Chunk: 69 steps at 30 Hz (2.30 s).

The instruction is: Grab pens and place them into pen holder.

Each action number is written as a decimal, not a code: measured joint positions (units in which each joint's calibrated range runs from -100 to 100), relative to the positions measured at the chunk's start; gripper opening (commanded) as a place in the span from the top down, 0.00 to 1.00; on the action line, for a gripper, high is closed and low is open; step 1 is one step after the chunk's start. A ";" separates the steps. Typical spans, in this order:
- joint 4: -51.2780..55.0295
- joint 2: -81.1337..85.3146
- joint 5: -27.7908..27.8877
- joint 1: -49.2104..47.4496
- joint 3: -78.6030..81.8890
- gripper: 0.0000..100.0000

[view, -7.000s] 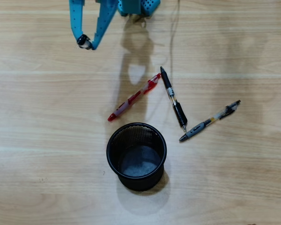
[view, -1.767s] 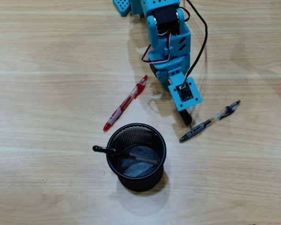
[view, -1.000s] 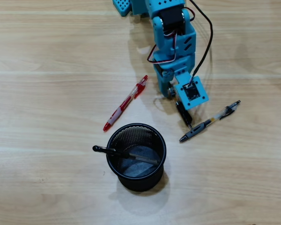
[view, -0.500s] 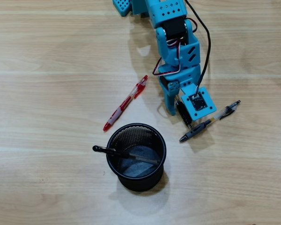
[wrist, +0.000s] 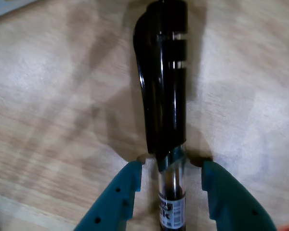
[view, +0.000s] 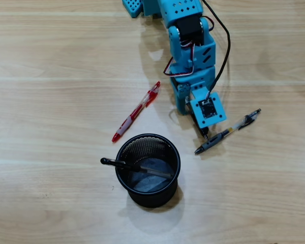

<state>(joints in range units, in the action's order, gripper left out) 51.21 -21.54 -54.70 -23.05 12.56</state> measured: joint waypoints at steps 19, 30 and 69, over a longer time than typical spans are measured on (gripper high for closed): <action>1.30 0.76 -0.16 1.62 0.44 0.98; 2.25 7.97 -0.10 3.07 1.07 0.98; -48.18 29.52 4.99 10.28 -7.99 0.98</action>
<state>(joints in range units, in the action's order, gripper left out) 3.03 7.97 -49.71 -12.76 4.57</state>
